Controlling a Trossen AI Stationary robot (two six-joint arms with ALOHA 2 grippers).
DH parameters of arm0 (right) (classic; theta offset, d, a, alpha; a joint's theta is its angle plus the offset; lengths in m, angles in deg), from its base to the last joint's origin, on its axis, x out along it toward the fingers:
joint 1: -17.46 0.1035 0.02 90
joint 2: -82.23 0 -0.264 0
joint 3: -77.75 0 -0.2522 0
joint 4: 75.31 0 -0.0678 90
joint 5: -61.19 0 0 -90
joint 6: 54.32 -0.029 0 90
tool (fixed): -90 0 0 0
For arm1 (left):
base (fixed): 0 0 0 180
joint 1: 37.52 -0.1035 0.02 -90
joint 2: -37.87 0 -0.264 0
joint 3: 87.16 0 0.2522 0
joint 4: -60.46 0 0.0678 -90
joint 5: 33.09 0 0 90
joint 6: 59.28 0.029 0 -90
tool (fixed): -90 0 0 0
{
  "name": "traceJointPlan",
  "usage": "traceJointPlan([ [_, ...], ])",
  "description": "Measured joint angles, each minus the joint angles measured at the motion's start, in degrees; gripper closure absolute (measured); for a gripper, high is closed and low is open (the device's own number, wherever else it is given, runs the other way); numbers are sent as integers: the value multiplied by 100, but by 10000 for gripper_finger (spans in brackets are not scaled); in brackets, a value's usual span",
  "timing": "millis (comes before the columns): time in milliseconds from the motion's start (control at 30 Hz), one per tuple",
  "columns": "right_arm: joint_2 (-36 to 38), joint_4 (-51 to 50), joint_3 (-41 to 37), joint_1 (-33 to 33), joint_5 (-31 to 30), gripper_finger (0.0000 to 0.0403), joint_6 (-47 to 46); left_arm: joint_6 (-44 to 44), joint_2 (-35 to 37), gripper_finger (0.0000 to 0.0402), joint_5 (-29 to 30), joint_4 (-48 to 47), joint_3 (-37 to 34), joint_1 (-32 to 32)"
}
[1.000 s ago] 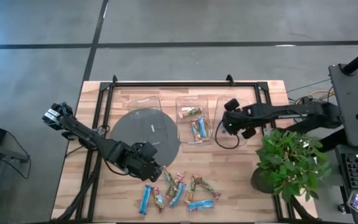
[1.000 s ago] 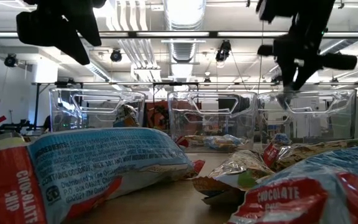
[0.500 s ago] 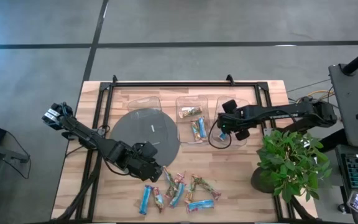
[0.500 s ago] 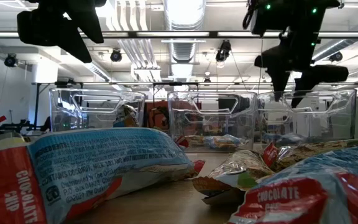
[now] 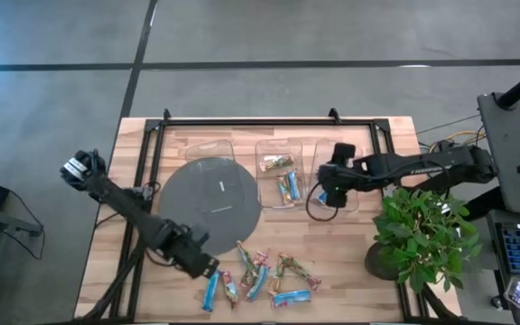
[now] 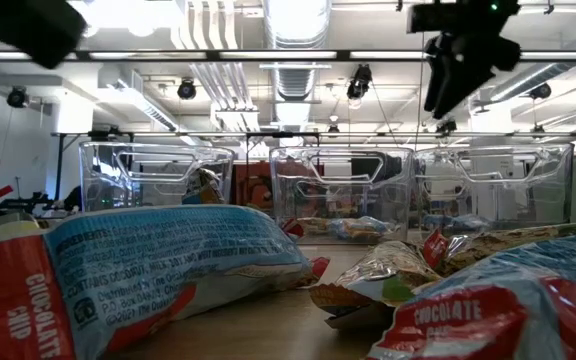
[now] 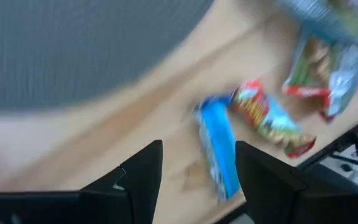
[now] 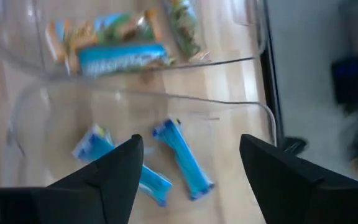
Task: Pick and place Granola Bars by type
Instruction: Put the blue granola bar into the right transparent bin
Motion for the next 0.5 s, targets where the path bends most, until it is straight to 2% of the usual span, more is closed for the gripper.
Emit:
traceJointPlan([
  [200, -1, 33, 267, 1, 32, 145, -762, -952, -49, 218, 120, 515, -74, 612],
  [500, -13, 371, 103, 0, 35, 147, -801, -1174, -843, 218, 152, 1540, -64, 780],
])
